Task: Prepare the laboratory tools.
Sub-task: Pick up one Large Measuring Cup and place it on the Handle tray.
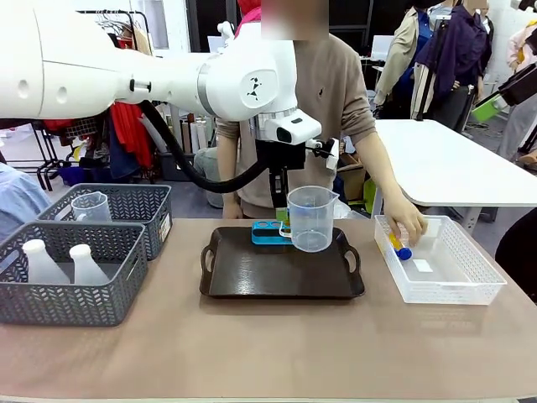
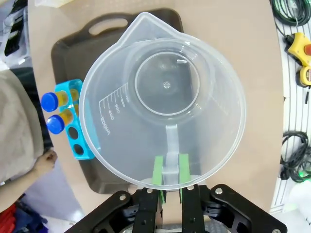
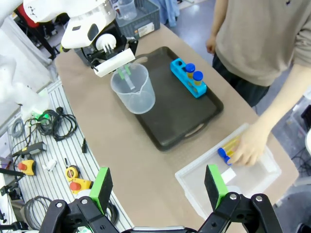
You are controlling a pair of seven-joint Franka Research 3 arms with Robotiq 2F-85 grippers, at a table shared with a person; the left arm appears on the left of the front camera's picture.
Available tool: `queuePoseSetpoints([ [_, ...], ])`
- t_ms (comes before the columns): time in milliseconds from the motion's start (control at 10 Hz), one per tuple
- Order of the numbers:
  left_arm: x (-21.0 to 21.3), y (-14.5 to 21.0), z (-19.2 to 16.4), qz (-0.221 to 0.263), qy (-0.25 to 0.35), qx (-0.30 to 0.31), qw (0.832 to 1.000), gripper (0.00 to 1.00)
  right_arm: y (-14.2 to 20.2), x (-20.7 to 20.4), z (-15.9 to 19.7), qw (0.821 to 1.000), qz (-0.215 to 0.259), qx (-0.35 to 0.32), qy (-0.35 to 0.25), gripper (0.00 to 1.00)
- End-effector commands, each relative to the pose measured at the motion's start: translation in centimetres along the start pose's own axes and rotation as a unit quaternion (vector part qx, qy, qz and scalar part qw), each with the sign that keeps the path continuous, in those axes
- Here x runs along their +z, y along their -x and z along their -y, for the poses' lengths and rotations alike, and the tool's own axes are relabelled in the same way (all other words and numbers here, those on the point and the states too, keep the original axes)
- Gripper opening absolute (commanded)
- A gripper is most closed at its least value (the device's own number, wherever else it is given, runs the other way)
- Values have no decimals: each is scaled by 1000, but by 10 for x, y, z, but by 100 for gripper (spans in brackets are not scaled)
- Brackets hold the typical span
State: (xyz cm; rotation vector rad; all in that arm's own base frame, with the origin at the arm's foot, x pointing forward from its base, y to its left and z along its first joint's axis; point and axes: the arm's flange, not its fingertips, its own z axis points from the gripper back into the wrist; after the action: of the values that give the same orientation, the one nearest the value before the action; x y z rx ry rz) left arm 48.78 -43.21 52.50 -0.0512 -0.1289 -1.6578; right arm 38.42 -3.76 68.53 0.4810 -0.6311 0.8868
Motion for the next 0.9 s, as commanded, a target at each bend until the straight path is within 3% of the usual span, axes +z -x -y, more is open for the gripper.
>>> queuePoseSetpoints([
  [0, -7, 0, -6, -3, -13, -40, 999, 0, -1, 0, -1, 1000, 8, 5, -4, 100],
  [400, -49, -30, -27, -42, -5, -23, 999, 0, -1, 0, -1, 1000, 8, 5, -4, 100],
  [500, -68, -34, -38, -56, -27, -10, 998, 0, -1, 0, -1, 1000, 8, 5, -4, 100],
  [800, -106, -36, -61, -62, -12, 10, 998, 0, -1, 0, -1, 1000, 8, 5, -4, 100],
])
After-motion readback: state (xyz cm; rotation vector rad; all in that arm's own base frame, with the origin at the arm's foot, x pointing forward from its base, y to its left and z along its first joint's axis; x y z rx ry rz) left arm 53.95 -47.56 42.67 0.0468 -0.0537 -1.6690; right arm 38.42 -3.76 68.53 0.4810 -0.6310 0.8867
